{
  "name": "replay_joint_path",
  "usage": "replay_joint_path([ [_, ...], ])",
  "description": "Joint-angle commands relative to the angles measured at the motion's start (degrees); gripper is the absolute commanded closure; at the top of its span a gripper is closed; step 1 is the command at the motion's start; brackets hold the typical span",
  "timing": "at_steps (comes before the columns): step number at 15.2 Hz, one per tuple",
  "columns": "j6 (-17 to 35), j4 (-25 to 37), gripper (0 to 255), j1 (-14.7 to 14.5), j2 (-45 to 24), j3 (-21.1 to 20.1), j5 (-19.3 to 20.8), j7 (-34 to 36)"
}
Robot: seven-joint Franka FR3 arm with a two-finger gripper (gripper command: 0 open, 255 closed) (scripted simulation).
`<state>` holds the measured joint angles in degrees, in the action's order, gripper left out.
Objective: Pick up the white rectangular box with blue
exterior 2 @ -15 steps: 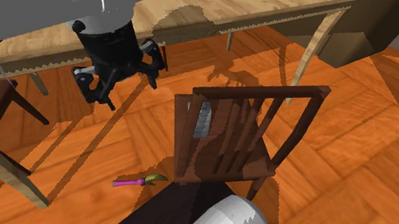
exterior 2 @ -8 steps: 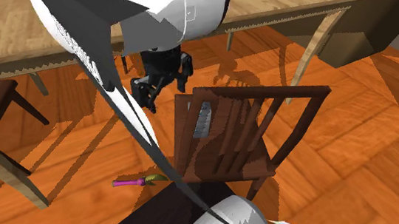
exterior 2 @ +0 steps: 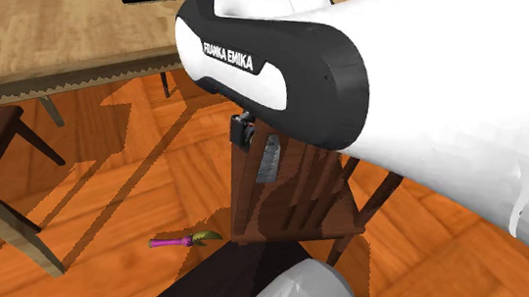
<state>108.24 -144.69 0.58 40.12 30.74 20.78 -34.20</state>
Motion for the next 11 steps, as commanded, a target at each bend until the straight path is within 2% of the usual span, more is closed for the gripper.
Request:
replay_joint_path([
  [1,2.2,0.7,0,-0.9,-3.0,3.5,0.7,-4.3],
  [4,5.8,2.5,0,-2.8,-8.7,9.4,1.1,-11.3],
  [7,9.6,5.0,0,-5.7,-15.4,15.8,-0.2,-18.8],
  [11,12.4,3.6,0,-6.0,-16.9,17.0,-0.4,-19.3],
])
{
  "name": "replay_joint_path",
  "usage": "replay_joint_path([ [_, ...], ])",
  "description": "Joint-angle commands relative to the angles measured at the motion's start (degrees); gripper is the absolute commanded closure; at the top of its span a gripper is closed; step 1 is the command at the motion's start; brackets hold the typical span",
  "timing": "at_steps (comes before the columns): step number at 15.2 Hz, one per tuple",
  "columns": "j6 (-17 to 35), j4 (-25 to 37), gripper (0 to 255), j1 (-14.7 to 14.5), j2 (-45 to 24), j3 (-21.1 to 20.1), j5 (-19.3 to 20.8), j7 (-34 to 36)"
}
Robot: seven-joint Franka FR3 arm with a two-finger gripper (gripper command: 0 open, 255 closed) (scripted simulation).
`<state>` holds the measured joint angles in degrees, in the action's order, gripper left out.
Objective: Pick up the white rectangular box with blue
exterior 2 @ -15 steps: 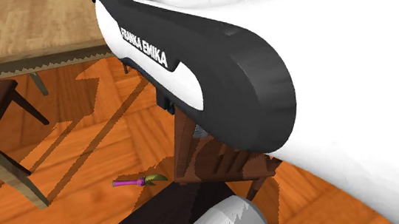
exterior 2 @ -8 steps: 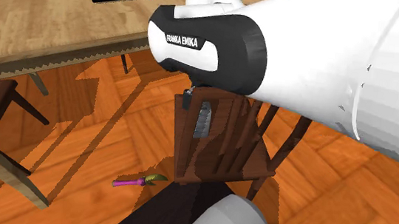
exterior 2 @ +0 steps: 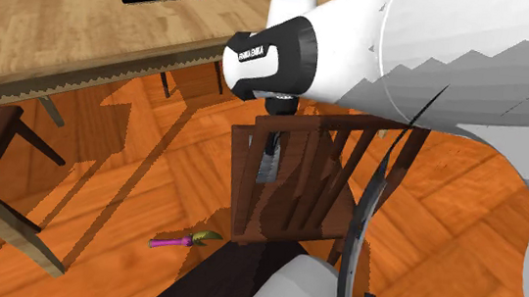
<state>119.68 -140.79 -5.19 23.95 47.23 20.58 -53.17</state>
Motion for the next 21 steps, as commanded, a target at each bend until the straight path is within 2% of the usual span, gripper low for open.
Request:
replay_joint_path([
  [1,1.9,-0.7,0,-0.4,-1.2,0.9,-0.3,-0.4],
  [4,5.2,-2.2,0,-1.1,-3.2,2.4,-0.7,-1.0],
  [6,5.3,-2.2,0,-0.5,-3.4,1.9,-1.0,-1.3],
  [7,4.7,-1.9,255,-0.4,-3.1,1.7,-0.9,-1.3],
  [16,5.4,-2.2,255,-0.1,-3.6,1.5,-1.3,-1.5],
  [21,0.8,-0.1,255,1.0,-1.0,-0.8,-0.9,-0.8],
])
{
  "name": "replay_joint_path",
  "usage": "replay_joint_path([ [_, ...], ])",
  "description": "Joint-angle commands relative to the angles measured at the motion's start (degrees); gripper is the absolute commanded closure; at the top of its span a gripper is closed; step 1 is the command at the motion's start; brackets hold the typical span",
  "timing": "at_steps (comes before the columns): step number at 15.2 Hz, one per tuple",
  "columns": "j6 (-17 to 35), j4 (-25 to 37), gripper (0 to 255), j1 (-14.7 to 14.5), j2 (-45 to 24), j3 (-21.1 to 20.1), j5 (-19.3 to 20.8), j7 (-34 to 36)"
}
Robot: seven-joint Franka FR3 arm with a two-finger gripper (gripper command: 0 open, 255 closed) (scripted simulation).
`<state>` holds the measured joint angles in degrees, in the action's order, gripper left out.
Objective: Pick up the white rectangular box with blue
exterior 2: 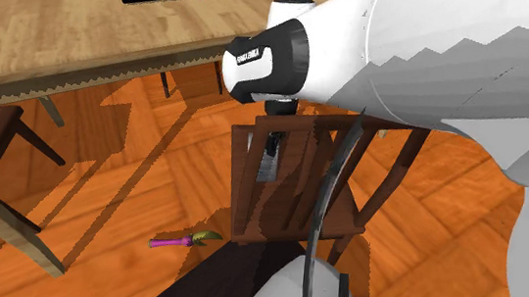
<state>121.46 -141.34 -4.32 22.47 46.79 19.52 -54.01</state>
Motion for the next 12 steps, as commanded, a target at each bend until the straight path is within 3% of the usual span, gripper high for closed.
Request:
replay_joint_path([
  [1,-1.9,0.9,255,0.3,1.0,-0.7,0.2,0.1],
  [12,-9.8,5.5,255,0.9,4.3,-3.7,0.2,0.8],
])
